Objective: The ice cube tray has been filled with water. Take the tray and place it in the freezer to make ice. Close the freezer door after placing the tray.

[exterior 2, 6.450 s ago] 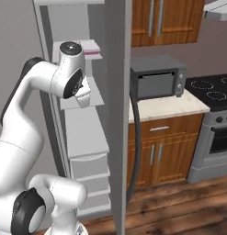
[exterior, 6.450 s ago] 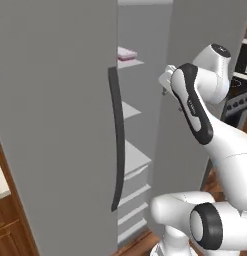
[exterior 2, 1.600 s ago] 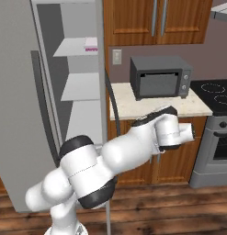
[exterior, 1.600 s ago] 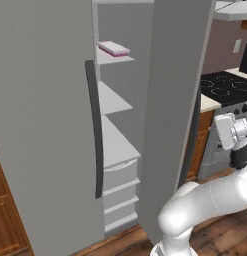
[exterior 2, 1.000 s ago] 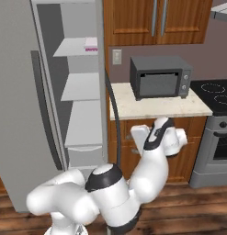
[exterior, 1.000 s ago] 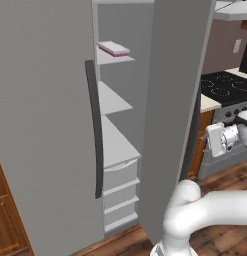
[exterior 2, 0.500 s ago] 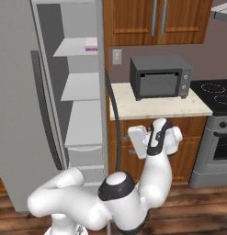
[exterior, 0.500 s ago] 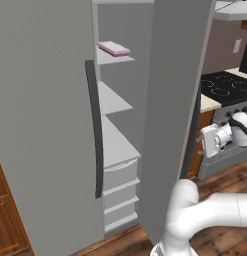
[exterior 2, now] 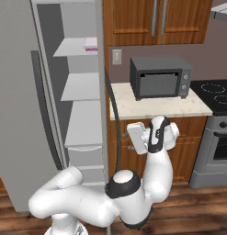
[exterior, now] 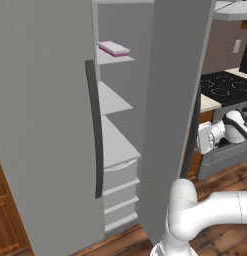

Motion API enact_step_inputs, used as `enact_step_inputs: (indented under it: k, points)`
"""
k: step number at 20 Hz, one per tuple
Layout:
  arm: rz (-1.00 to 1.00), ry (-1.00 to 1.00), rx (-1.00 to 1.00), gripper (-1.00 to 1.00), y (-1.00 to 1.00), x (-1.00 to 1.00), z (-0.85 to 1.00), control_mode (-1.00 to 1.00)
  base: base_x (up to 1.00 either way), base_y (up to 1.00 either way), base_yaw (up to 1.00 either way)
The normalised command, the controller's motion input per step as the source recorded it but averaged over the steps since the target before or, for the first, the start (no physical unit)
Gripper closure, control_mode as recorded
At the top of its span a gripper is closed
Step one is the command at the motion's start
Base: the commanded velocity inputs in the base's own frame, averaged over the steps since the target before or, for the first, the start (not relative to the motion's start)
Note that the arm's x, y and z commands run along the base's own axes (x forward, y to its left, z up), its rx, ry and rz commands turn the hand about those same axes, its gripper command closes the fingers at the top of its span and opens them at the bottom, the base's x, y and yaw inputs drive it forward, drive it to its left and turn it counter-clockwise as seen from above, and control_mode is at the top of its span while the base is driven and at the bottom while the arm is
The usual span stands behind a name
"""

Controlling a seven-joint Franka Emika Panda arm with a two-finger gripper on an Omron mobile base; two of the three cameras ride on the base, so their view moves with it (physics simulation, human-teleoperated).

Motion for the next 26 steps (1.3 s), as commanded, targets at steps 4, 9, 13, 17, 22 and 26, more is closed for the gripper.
enact_step_inputs:
  k: [4,9,13,17,22,26]
  points:
    - [0.00,0.00,0.00,-1.00,0.00,0.35,-0.09,-1.00,0.00,0.00,0.00]
    - [0.00,0.00,0.00,-1.00,0.07,0.26,-0.06,-1.00,0.00,0.00,0.00]
    - [0.00,0.00,0.00,-1.00,0.17,0.00,-0.03,-1.00,0.00,0.00,0.00]
    - [0.00,0.00,0.00,-1.00,0.30,0.00,-0.08,-1.00,0.00,0.00,0.00]
    - [0.00,0.00,0.00,-1.00,0.37,-0.02,-0.12,-1.00,0.00,0.00,0.00]
    - [0.00,0.00,0.00,-1.00,0.37,-0.15,-0.13,-1.00,0.00,0.00,0.00]
